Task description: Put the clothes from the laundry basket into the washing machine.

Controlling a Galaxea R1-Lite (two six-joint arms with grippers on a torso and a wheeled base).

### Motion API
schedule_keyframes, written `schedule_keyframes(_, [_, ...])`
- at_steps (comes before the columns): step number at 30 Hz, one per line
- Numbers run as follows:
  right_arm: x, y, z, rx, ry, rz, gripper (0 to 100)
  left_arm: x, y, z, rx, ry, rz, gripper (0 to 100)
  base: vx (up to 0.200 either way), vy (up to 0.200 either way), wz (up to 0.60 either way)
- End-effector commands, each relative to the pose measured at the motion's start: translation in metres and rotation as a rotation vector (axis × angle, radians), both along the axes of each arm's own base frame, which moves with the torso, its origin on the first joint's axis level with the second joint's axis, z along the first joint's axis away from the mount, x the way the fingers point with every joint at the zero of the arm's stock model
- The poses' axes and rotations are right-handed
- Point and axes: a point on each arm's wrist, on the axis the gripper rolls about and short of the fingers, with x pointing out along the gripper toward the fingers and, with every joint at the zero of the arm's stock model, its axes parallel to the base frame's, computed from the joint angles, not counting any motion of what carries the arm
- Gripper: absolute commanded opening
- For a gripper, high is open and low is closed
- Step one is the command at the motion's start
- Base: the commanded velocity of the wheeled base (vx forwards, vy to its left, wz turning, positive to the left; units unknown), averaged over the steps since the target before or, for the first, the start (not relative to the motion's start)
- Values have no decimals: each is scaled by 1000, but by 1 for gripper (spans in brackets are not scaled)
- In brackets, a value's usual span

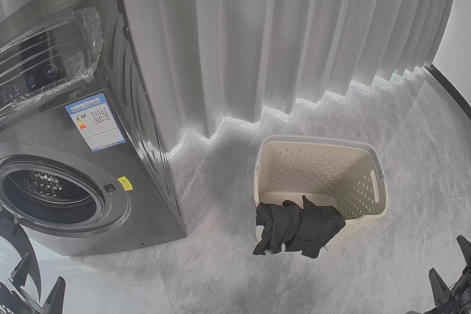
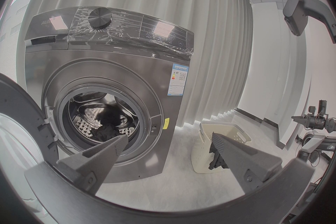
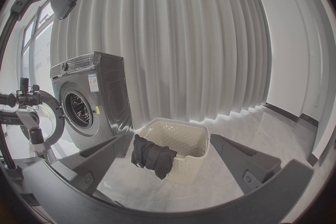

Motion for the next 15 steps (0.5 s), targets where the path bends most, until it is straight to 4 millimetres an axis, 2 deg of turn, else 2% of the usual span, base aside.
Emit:
schedule_keyframes(1, [0,0,-5,-2,1,0,100,0,0,-5,0,2,1,100,0,0,0])
schedule_keyframes(7, [0,0,-5,0,1,0,100,0,0,-5,0,4,1,100,0,0,-600])
schedule_keyframes(15, [0,0,-5,-2,1,0,100,0,0,-5,1,4,3,100,0,0,0])
